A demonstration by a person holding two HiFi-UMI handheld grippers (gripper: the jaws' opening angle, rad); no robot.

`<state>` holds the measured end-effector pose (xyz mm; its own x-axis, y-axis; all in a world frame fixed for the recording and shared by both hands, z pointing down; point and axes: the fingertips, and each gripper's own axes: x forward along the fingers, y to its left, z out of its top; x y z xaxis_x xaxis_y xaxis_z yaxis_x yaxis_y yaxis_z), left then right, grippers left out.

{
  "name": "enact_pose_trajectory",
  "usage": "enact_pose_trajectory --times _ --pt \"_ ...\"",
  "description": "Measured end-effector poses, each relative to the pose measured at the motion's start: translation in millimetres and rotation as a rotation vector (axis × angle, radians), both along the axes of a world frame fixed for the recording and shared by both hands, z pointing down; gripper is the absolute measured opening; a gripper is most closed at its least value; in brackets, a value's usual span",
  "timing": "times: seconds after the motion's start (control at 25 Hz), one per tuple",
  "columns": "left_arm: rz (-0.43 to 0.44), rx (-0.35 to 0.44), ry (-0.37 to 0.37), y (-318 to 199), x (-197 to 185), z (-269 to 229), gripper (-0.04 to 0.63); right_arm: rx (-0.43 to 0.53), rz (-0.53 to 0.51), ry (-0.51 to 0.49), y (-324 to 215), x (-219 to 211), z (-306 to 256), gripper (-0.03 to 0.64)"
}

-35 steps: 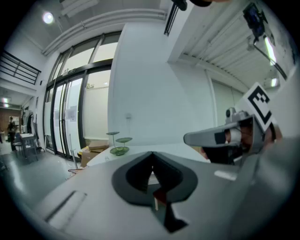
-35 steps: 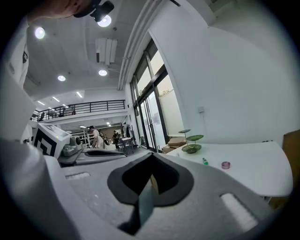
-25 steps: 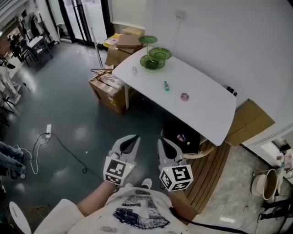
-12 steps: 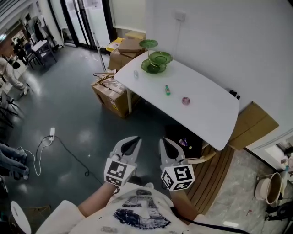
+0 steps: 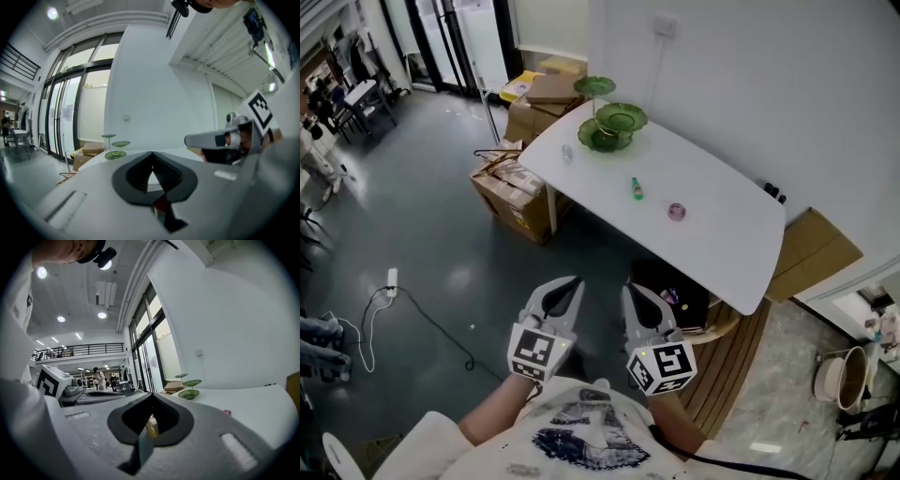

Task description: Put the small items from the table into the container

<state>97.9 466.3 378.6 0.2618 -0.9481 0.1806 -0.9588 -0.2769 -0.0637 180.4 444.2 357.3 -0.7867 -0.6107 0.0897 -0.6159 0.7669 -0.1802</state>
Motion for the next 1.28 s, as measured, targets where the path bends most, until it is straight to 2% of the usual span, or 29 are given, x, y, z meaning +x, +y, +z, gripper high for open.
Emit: enact_pose_trajectory --times 0.16,0.52,0.8,1.04,1.28 --pt "0.032 0.008 0.01 -36 -28 1 -0.011 -0.01 0.024 0.013 -34 -30 4 -0.003" --pt "0.081 0.011 0.025 -116 -119 0 -0.011 -0.022 0.057 0.021 -109 -126 3 -0.002" --pt "0.142 0.024 0.035 -160 -167 2 -0.011 -0.045 0.127 0.015 -158 -170 9 -0.002" --pt "0.153 0.018 0.045 -188 -193 5 -0.011 -0.052 0.161 0.015 -189 -188 9 -0.002" --pt "0.175 -0.023 0.05 -226 -192 21 -0.011 -0.087 0.195 0.016 -229 -184 22 -0.002"
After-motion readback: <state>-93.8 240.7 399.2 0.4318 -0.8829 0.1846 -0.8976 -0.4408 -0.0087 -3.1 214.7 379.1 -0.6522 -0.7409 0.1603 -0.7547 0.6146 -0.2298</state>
